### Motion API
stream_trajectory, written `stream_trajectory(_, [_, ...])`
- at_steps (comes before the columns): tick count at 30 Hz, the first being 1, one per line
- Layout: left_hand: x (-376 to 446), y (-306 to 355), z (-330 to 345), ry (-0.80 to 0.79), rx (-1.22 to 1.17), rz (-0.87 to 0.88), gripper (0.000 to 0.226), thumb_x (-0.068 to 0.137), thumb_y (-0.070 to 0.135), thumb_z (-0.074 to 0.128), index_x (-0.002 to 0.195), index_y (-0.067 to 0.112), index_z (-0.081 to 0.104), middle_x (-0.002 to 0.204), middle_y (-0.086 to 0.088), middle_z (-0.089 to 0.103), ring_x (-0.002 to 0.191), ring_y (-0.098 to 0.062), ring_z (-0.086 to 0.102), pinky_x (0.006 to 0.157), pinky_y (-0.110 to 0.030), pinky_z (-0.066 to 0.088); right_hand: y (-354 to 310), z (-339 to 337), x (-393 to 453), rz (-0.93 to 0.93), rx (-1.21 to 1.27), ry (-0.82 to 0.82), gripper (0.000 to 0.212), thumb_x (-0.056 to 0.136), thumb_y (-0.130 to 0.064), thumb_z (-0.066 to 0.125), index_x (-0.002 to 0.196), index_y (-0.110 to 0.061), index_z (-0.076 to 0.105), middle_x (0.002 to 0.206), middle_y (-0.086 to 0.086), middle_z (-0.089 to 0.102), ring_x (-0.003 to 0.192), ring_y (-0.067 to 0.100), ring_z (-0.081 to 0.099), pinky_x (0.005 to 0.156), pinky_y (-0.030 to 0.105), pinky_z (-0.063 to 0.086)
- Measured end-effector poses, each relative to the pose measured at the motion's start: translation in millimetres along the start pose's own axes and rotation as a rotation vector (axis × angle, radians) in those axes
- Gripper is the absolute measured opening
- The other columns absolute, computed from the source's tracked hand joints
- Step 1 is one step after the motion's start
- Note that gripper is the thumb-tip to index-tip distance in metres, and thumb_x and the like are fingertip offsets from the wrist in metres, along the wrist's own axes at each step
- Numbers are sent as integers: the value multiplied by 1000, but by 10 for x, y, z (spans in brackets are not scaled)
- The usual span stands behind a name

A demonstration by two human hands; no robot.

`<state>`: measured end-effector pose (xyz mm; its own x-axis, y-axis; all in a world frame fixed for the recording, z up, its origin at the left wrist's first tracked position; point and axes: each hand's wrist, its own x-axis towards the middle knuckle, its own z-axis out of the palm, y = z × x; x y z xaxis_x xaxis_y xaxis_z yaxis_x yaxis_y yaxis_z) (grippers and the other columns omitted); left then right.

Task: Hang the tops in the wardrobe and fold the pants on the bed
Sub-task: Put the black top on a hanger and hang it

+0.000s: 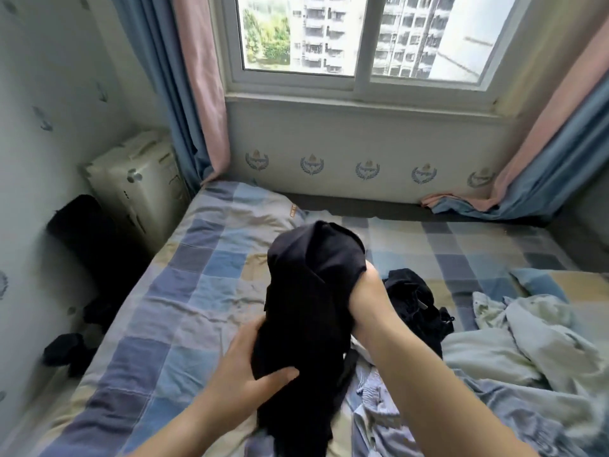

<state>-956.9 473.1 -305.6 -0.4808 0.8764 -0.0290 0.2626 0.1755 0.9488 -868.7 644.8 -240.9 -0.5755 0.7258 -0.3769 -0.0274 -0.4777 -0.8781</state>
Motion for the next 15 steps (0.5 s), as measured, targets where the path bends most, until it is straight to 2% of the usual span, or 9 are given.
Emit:
stream_trajectory(2, [-141,7,34,-50,-70,-43,85,56,50,81,126,62,34,124,30,53,117,6,51,91,-15,45,-364,138,-169,29,103,14,39,102,-23,28,76,-9,53,54,7,61,63,19,53,56,22,40])
stream_trajectory(4, [-200,120,44,-14,-179,-77,86,52,46,84,127,50,42,117,22,62,109,0,59,84,-17,50,-621,258,-354,-15,75,-22,34,102,-18,31,77,-11,53,69,6,57,65,17,50,59,23,39])
stream_trajectory(6, [-219,263,-41,27,-290,-118,62,58,40,88,112,34,59,104,14,70,101,-10,66,75,-18,52,-763,312,-533,-161,-186,5,25,101,-12,35,94,-9,58,81,1,57,69,14,54,62,25,45])
stream_trajectory(7, [-238,336,-98,12,-346,-125,47,65,34,87,106,27,66,101,6,73,100,-18,67,72,-19,52,-847,332,-624,-197,-204,26,25,101,-11,35,108,-5,58,87,2,60,73,14,56,63,26,46])
stream_trajectory(10, [-347,617,-364,-87,-466,-49,32,80,29,76,111,24,68,109,-9,71,104,-27,67,78,-27,55,-1054,372,-809,-160,-1,77,36,102,-15,31,128,-1,51,121,14,61,106,24,58,77,28,48])
stream_trajectory(11, [-383,701,-453,-112,-486,-22,35,81,28,73,115,26,67,113,-10,70,106,-27,66,81,-28,55,-1097,390,-881,-98,151,71,36,103,-18,28,126,-6,53,118,10,64,109,23,57,82,25,47])
stream_trajectory(12, [-415,786,-541,-135,-501,1,37,82,26,71,118,27,65,115,-10,69,106,-27,66,82,-28,55,-1109,380,-900,-104,127,85,33,102,-19,28,112,-13,59,99,4,69,97,20,59,76,19,47])
stream_trajectory(14, [-459,932,-714,-169,-541,53,37,83,17,66,119,27,64,115,-11,69,105,-27,66,81,-27,54,-1092,324,-953,-205,-188,184,32,99,-13,33,78,-12,56,60,0,60,65,16,48,52,17,39])
stream_trajectory(15, [-475,1003,-796,-178,-545,87,37,83,14,64,117,28,65,114,-9,69,104,-25,67,79,-26,54,-1077,306,-991,-278,-408,232,29,96,-9,36,76,-5,55,61,2,57,65,17,44,53,21,36])
